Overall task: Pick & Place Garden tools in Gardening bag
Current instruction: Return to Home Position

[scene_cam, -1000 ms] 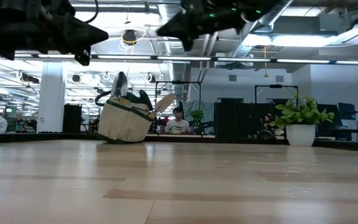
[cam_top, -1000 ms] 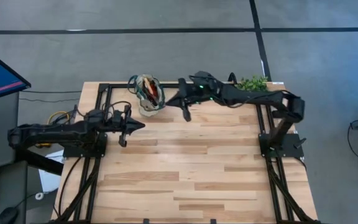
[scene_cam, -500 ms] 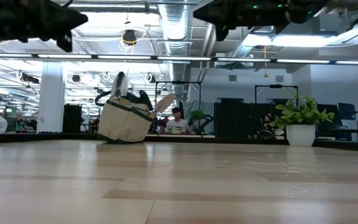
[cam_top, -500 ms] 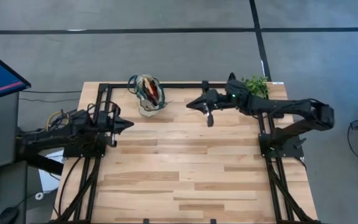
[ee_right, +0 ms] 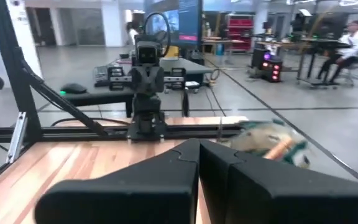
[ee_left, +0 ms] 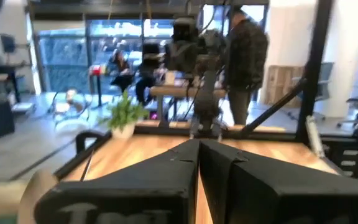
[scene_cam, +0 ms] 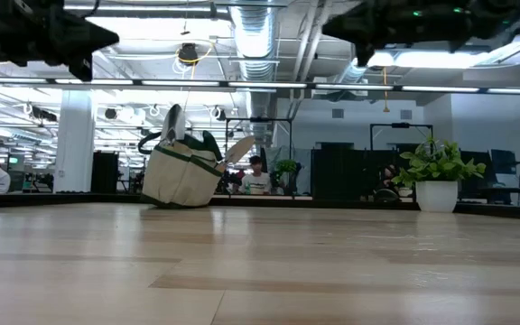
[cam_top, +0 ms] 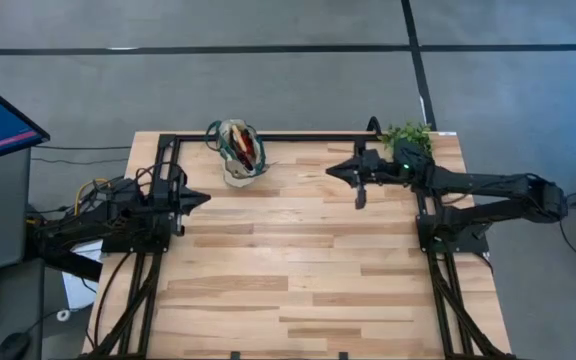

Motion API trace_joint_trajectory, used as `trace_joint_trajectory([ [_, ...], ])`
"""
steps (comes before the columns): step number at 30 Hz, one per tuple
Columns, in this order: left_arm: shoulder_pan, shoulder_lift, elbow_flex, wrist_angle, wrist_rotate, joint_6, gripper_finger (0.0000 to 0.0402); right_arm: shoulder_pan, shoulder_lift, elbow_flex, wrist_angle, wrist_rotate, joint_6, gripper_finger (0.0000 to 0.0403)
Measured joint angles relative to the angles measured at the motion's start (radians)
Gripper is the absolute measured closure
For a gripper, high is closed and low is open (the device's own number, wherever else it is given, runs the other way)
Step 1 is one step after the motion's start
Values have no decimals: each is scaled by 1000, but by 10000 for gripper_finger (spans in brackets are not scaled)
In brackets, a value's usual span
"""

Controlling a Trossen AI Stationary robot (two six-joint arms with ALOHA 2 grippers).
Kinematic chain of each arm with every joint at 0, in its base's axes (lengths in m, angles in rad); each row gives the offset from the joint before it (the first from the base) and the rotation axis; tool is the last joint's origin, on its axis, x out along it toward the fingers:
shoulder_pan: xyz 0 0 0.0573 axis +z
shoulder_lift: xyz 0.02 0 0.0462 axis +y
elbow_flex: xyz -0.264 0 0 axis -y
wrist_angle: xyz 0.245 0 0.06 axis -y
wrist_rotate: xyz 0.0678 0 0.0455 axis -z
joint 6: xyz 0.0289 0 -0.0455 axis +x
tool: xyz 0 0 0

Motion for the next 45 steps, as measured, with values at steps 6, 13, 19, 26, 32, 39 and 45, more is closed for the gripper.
trace_joint_trajectory([
  [6, 0, 0, 0, -22, -151, 6, 401, 22, -156, -116, -3, 133, 45, 403],
  [13, -1, 1, -13, 15, -111, 134, 401, 45, -248, -181, -2, 164, 49, 403],
  [19, 0, 0, -139, 197, -131, 131, 401, 58, -243, -181, 12, 167, 46, 403],
  [26, 0, 6, -144, 184, -219, 156, 401, 58, -243, -181, 12, 164, 49, 403],
  [32, 0, 11, -144, 64, -257, 151, 401, 58, -243, -181, 4, 164, 46, 403],
  [39, -1, 68, -143, 54, -206, 151, 401, 58, -243, -181, -14, 155, 30, 403],
  [45, -1, 89, -143, 52, -182, 151, 401, 57, -262, -181, -65, -5, 18, 403],
])
